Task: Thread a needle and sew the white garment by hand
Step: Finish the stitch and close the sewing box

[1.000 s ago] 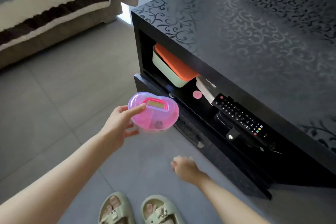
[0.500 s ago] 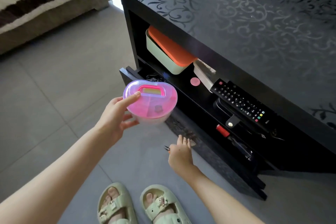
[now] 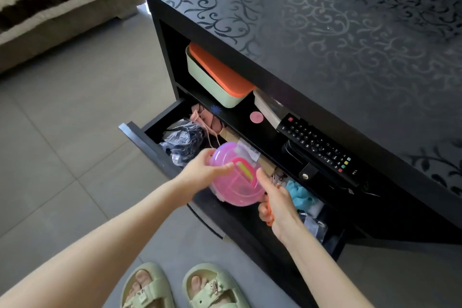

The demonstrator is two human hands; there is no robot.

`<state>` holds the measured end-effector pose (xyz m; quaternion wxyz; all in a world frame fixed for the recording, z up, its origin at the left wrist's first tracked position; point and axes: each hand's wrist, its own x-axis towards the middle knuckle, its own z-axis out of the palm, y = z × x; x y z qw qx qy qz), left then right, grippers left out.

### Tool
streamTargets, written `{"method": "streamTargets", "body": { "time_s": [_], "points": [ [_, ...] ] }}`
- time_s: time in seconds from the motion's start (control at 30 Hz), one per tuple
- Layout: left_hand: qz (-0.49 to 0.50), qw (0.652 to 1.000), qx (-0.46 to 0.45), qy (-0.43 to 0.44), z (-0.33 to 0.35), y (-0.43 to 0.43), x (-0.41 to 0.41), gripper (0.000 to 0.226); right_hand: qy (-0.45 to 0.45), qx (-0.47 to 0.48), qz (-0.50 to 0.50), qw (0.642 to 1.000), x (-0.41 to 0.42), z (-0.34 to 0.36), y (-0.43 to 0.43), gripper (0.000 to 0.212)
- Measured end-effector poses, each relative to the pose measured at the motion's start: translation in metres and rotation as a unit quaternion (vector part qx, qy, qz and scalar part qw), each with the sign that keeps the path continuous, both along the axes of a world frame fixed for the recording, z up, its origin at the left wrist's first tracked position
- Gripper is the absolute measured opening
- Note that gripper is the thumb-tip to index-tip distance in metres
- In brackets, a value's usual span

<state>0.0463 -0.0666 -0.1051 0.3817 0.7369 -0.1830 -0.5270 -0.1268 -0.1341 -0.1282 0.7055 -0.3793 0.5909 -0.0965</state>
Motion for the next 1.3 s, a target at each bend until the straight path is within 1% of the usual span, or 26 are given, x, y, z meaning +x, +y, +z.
{"method": "streamTargets", "body": {
  "time_s": [0.03,0.07,0.13,0.17,0.2,0.27,0.4,0.47,0.53,0.57,0.63,0.7,0.77,0.83,0.87,0.93,0.97,1.0,1.03,1.07,1.1,1.13,1.17,1.2,1.27,1.3],
  "points": [
    [-0.051,0.997,0.033,-0.041,-0.008,-0.003,0.000,0.058,0.019,0.001,0.001,1.000,0.000,-0.009,0.001,0.053],
    [-0.124,0.984,0.072,-0.108,-0.014,-0.006,0.001,0.054,0.031,-0.005,-0.005,1.000,0.000,-0.019,0.002,0.051],
    [-0.250,0.925,0.139,-0.250,-0.026,-0.008,0.003,0.050,0.048,-0.015,-0.009,0.999,0.002,-0.033,0.004,0.044],
    [-0.271,0.905,0.154,-0.288,-0.030,-0.009,0.003,0.051,0.056,-0.017,-0.002,0.998,0.005,-0.036,0.005,0.039],
    [-0.276,0.897,0.160,-0.306,-0.035,-0.010,0.003,0.051,0.061,-0.019,0.005,0.998,0.008,-0.040,0.006,0.033],
    [-0.268,0.891,0.165,-0.326,-0.039,-0.010,0.001,0.048,0.077,-0.023,0.006,0.997,0.014,-0.049,0.007,0.028],
    [-0.271,0.887,0.152,-0.341,-0.045,-0.008,0.001,0.035,0.106,-0.054,0.016,0.993,0.022,-0.073,0.005,0.034],
    [-0.288,0.883,0.140,-0.344,-0.045,-0.006,0.002,0.035,0.107,-0.068,0.048,0.991,0.023,-0.080,0.005,0.047],
    [-0.307,0.876,0.137,-0.347,-0.043,-0.003,0.001,0.045,0.112,-0.089,0.097,0.985,0.022,-0.082,0.002,0.060],
    [-0.309,0.874,0.138,-0.348,-0.042,-0.001,0.000,0.048,0.126,-0.109,0.125,0.978,0.018,-0.080,-0.001,0.068],
    [-0.303,0.876,0.134,-0.350,-0.041,0.001,0.001,0.047,0.198,-0.147,0.164,0.955,0.008,-0.078,-0.010,0.077],
    [-0.292,0.880,0.134,-0.351,-0.040,0.003,0.003,0.046,0.257,-0.152,0.172,0.939,-0.004,-0.085,-0.019,0.067],
    [-0.289,0.879,0.138,-0.354,-0.037,0.003,0.005,0.045,0.270,-0.147,0.224,0.925,-0.015,-0.094,-0.024,0.055],
    [-0.286,0.877,0.139,-0.360,-0.030,0.000,0.007,0.044,0.288,-0.165,0.295,0.896,-0.025,-0.102,-0.026,0.045],
    [-0.284,0.877,0.138,-0.363,-0.026,-0.001,0.009,0.042,0.305,-0.196,0.330,0.872,-0.027,-0.101,-0.025,0.042],
    [-0.278,0.877,0.133,-0.368,-0.018,-0.004,0.011,0.038,0.331,-0.306,0.360,0.817,-0.029,-0.091,-0.016,0.041],
    [-0.273,0.877,0.128,-0.373,-0.015,-0.006,0.013,0.037,0.308,-0.374,0.353,0.800,-0.028,-0.082,-0.009,0.042],
    [-0.267,0.878,0.123,-0.377,-0.010,-0.008,0.014,0.036,0.257,-0.429,0.353,0.791,-0.025,-0.070,0.001,0.046],
    [-0.260,0.879,0.117,-0.383,-0.005,-0.010,0.015,0.036,0.198,-0.455,0.381,0.780,-0.021,-0.056,0.011,0.054],
    [-0.256,0.878,0.112,-0.388,0.001,-0.012,0.016,0.036,0.156,-0.461,0.431,0.760,-0.016,-0.045,0.021,0.064],
    [-0.254,0.877,0.106,-0.393,0.007,-0.013,0.016,0.037,0.139,-0.456,0.495,0.727,-0.012,-0.041,0.030,0.072],
    [-0.252,0.877,0.104,-0.396,0.013,-0.015,0.015,0.037,0.141,-0.455,0.555,0.682,-0.009,-0.039,0.035,0.075],
    [-0.250,0.877,0.104,-0.398,0.019,-0.016,0.014,0.037,0.139,-0.475,0.589,0.639,-0.007,-0.041,0.037,0.073],
    [-0.249,0.876,0.104,-0.399,0.024,-0.018,0.013,0.035,0.132,-0.503,0.600,0.608,-0.006,-0.043,0.038,0.065],
    [-0.248,0.875,0.099,-0.403,0.032,-0.020,0.013,0.026,0.126,-0.562,0.597,0.559,-0.002,-0.047,0.037,0.049],
    [-0.247,0.876,0.094,-0.404,0.035,-0.022,0.012,0.022,0.131,-0.579,0.598,0.538,-0.002,-0.049,0.037,0.046]
  ]
}}
